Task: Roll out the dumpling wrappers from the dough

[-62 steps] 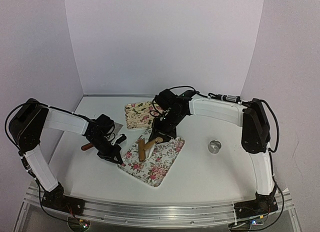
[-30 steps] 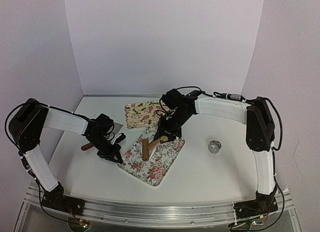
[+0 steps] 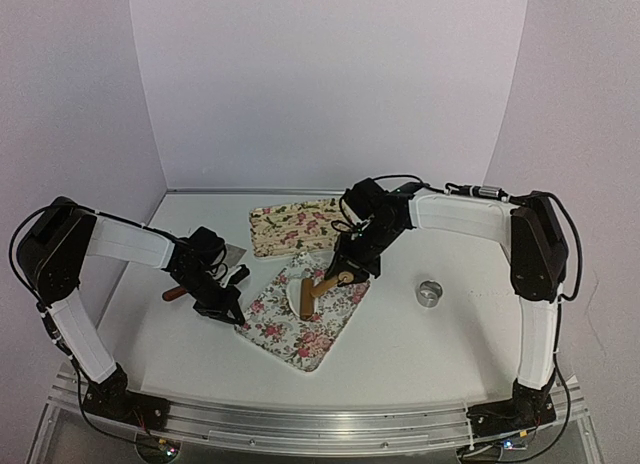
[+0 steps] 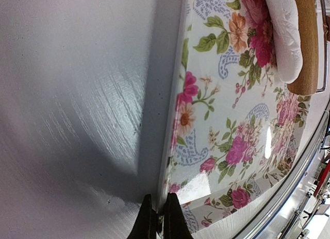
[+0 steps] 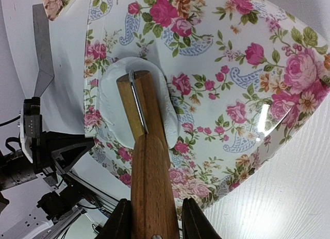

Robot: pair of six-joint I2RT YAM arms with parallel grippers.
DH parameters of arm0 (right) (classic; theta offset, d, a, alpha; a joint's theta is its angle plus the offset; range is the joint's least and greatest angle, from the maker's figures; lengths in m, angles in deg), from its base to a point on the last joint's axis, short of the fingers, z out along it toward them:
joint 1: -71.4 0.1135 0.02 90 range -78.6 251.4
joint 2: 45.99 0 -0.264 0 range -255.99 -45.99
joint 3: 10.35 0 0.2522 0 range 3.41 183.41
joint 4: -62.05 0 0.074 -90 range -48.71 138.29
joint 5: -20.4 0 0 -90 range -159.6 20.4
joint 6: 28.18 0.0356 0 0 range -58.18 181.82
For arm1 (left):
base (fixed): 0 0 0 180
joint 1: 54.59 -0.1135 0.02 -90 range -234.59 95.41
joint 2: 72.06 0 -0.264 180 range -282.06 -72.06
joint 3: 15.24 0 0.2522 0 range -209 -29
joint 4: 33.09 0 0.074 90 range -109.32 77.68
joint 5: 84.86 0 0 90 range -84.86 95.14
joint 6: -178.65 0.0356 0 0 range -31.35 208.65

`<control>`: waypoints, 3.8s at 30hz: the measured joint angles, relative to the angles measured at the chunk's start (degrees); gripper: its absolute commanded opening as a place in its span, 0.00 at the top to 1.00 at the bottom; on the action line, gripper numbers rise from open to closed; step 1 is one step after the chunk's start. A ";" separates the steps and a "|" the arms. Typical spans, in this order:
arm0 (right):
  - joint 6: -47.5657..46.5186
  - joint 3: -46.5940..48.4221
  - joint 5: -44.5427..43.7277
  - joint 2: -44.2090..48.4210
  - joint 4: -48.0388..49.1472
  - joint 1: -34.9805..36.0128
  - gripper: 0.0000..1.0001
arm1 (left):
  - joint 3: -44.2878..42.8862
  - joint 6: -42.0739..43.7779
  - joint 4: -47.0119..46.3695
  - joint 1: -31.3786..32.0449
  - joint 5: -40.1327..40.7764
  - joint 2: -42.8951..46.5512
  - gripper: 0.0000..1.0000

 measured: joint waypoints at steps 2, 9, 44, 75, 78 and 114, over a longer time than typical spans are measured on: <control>0.04 -0.55 -0.01 0.30 0.31 -0.06 1.00 | 0.01 0.01 0.00 -0.02 -0.01 0.00 1.00; 0.20 -2.18 -0.03 1.32 0.98 -0.45 1.00 | 0.01 0.00 0.00 -0.22 -0.09 0.00 1.00; 0.23 -5.72 -0.07 3.71 1.86 -1.83 1.00 | 0.05 0.02 -0.02 -1.09 -0.44 0.02 1.00; -6.75 1.39 -7.86 4.34 -10.25 -3.01 1.00 | 0.36 2.82 1.73 -2.58 -3.55 2.24 1.00; -10.48 4.03 -11.10 4.20 -12.98 -1.84 1.00 | 0.26 4.05 2.03 -2.58 -5.79 2.84 1.00; -41.33 42.44 -33.24 -15.02 -34.26 20.61 1.00 | -4.65 5.56 8.61 2.51 -5.47 -3.65 1.00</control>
